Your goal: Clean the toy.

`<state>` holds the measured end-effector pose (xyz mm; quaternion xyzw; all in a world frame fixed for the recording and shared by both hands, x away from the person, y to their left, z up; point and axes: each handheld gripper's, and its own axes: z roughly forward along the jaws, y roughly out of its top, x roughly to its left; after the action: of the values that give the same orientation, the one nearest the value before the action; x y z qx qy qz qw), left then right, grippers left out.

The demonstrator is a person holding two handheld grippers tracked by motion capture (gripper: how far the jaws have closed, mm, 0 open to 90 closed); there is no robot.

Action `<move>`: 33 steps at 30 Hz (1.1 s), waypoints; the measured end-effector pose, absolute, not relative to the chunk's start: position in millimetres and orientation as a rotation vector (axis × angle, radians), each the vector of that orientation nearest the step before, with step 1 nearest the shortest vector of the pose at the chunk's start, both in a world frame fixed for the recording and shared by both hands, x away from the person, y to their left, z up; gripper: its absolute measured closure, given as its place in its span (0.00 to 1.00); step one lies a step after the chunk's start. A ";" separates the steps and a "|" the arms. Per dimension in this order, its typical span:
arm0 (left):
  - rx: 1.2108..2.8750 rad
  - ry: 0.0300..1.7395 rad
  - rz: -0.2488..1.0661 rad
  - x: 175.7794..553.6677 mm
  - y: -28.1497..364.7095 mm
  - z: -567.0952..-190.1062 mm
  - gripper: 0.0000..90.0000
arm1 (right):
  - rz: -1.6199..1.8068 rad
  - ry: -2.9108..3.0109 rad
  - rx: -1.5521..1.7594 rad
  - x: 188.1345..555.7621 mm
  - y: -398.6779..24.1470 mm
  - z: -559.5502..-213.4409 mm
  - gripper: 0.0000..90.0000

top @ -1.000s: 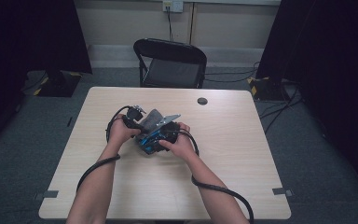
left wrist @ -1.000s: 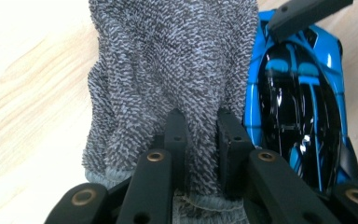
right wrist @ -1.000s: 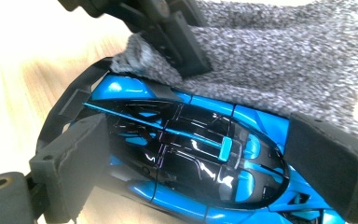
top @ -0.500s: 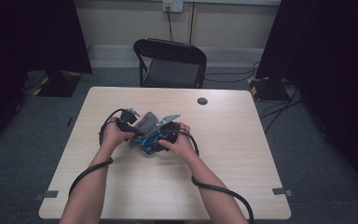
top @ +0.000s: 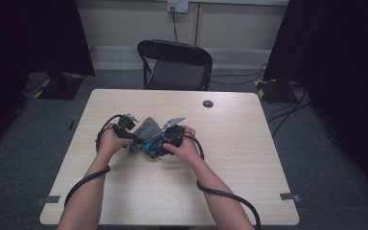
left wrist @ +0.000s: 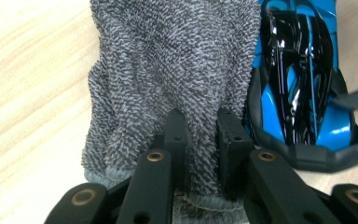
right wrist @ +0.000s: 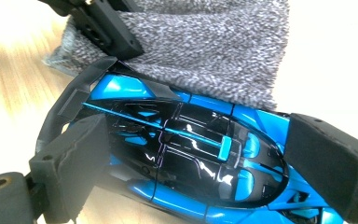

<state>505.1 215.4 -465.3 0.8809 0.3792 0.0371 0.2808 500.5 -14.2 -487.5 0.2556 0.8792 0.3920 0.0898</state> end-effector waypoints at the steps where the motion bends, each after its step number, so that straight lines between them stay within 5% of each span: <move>1: 2.362 1.012 0.099 503.8 216.2 -465.0 0.86 | 1.167 2.615 0.757 500.6 -14.2 -487.5 0.08; 33: 2.322 1.028 0.108 448.5 259.3 -461.3 0.85 | 1.151 2.620 0.758 501.0 -13.9 -486.5 0.08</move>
<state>448.5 259.3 -461.3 0.8728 0.3865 0.0407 0.2953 501.0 -13.9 -486.5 0.2551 0.8814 0.3872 0.0903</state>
